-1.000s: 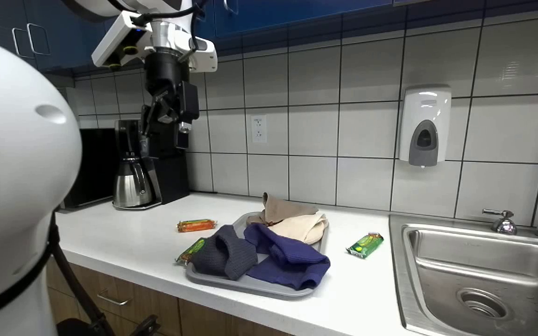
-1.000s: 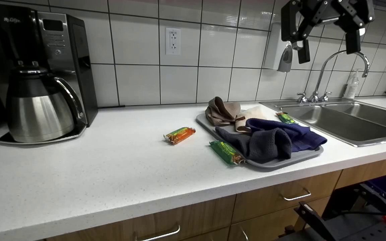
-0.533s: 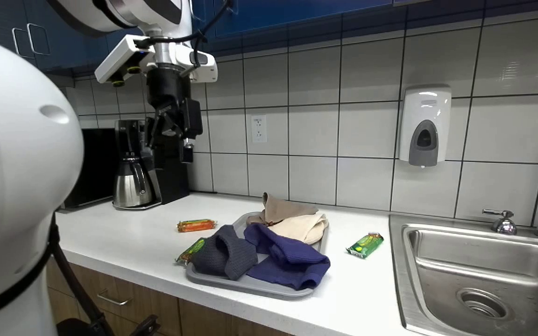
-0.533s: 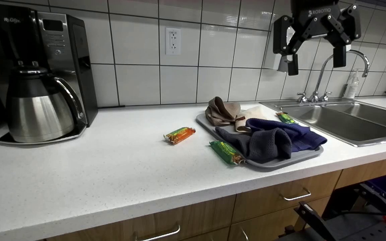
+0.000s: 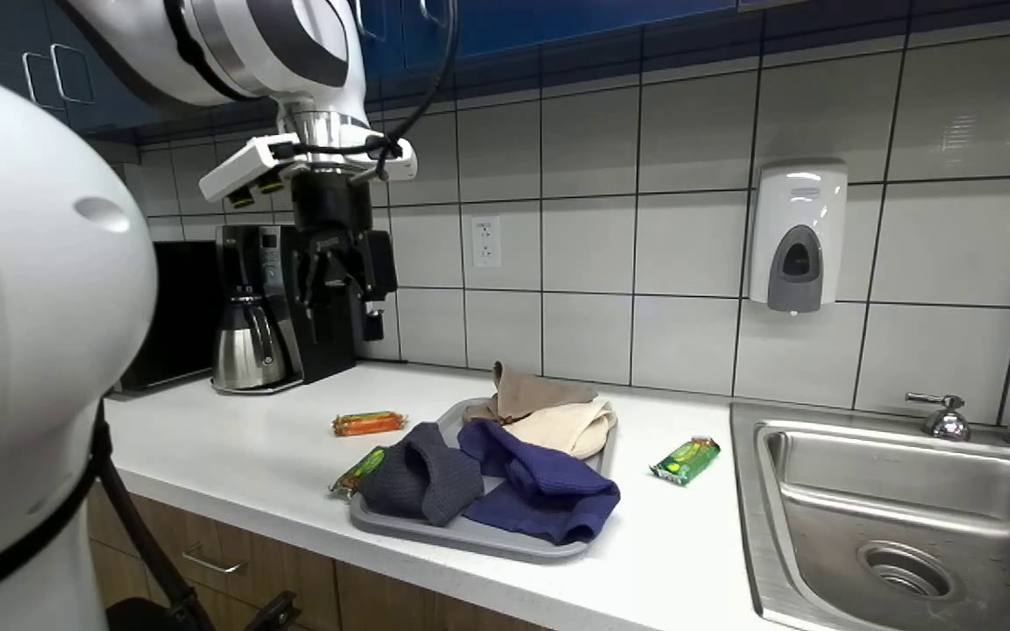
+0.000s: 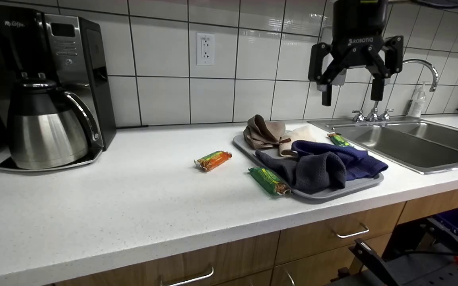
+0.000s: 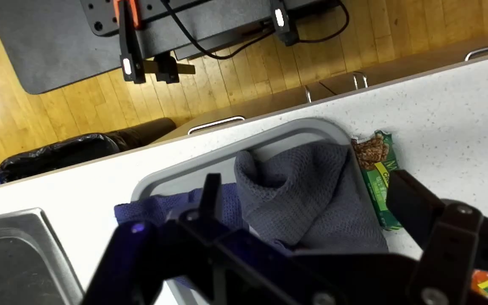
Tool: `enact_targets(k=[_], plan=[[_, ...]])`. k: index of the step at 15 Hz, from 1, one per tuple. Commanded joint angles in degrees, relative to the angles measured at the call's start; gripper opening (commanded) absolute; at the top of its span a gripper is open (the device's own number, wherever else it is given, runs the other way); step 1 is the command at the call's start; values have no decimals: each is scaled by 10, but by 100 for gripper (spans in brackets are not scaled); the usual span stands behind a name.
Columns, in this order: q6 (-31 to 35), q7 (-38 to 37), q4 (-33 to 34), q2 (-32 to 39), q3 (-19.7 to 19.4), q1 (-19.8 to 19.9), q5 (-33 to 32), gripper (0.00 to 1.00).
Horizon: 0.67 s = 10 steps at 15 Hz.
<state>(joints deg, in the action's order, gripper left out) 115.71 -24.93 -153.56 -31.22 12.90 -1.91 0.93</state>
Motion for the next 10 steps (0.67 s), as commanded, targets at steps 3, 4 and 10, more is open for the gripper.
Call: enact_targets(k=[3, 4, 10], plan=[[105, -24, -45, 19, -2, -3, 12, 100], [121, -24, -50, 25, -3, -3, 12, 100], [200, -32, -58, 85, -3, 3, 7, 100]])
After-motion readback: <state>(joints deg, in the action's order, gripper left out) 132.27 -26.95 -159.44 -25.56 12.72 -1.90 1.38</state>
